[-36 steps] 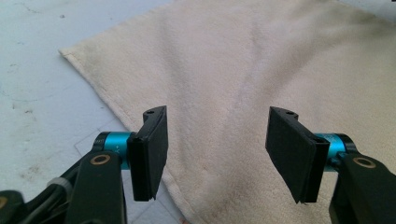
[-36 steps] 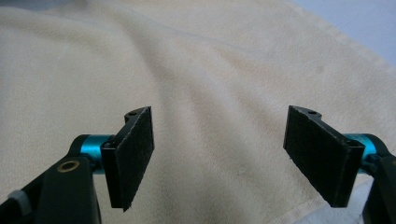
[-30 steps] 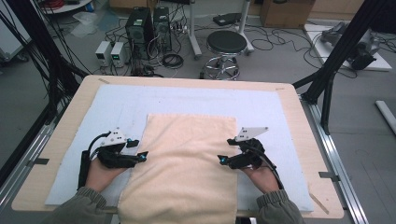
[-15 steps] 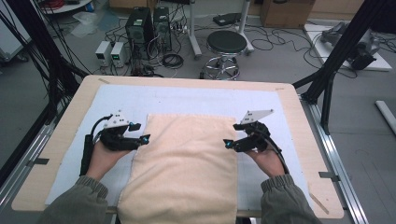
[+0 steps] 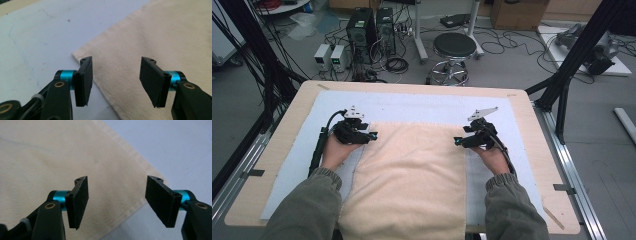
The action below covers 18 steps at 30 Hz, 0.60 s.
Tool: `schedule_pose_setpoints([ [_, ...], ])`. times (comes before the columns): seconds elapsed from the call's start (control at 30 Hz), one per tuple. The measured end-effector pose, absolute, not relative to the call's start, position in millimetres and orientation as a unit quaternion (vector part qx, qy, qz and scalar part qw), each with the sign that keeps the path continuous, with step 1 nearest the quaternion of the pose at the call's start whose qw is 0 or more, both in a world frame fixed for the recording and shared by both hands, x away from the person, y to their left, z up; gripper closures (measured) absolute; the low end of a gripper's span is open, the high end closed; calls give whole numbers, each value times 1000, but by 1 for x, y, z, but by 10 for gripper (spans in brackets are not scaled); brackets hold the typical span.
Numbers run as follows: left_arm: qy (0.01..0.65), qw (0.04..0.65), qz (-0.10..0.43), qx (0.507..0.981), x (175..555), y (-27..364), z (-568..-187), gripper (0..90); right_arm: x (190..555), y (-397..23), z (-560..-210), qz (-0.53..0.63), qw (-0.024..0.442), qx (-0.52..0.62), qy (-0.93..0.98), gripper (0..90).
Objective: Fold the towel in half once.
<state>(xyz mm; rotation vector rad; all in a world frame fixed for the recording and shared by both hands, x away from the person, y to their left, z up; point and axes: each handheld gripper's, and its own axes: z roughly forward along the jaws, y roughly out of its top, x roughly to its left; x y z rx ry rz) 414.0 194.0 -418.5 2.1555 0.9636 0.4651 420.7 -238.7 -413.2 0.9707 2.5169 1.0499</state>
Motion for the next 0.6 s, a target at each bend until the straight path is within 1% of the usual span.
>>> schedule_pose_setpoints([
  [0.1, 377, 349, 175, 840, 418, 190, -427, 454, 427, -239, -423, 345, 115, 348, 864, 399],
  [0.17, 380, 336, 166, 846, 419, 189, -432, 489, 429, -237, -430, 334, 107, 352, 868, 438],
  [0.2, 383, 342, 161, 843, 419, 190, -434, 514, 429, -236, -433, 332, 108, 350, 869, 457],
  [0.23, 388, 343, 160, 840, 419, 191, -434, 550, 428, -235, -434, 335, 119, 351, 867, 495],
  [0.27, 388, 343, 160, 841, 419, 191, -433, 594, 426, -234, -435, 339, 127, 350, 864, 514],
  [0.3, 388, 343, 160, 840, 419, 190, -433, 652, 425, -234, -436, 342, 127, 353, 862, 540],
  [0.4, 382, 340, 155, 845, 417, 188, -432, 802, 424, -235, -435, 347, 116, 354, 861, 680],
  [0.47, 388, 341, 152, 843, 417, 188, -431, 833, 424, -233, -434, 349, 106, 344, 865, 779],
  [0.53, 389, 337, 153, 844, 416, 189, -429, 845, 422, -231, -433, 348, 95, 339, 869, 818],
  [0.6, 383, 338, 156, 846, 414, 192, -425, 847, 421, -230, -430, 350, 91, 330, 872, 830],
])
